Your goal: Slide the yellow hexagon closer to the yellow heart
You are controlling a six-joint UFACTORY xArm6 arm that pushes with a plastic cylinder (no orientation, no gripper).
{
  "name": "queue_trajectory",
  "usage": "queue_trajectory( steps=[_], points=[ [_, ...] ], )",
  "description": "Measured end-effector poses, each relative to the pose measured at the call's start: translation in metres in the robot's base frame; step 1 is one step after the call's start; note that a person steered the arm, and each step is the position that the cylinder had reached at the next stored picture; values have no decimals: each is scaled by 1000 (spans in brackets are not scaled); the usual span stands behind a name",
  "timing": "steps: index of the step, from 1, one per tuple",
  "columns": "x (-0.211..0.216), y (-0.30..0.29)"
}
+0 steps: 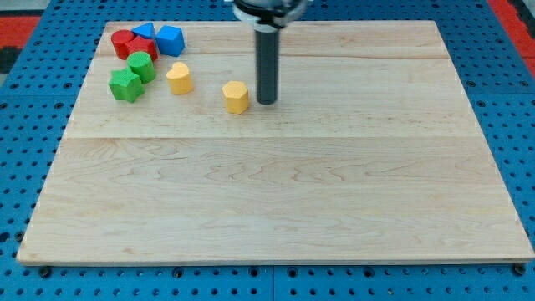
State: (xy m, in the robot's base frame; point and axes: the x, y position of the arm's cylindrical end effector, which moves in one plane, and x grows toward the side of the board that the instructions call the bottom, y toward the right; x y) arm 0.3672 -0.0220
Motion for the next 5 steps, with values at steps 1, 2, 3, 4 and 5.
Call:
queue_trajectory(
  steps=[1, 2, 3, 4, 5],
  points=[
    [10, -37],
    [40, -12],
    [18, -64],
    [-8, -103],
    [-10, -103]
  ],
)
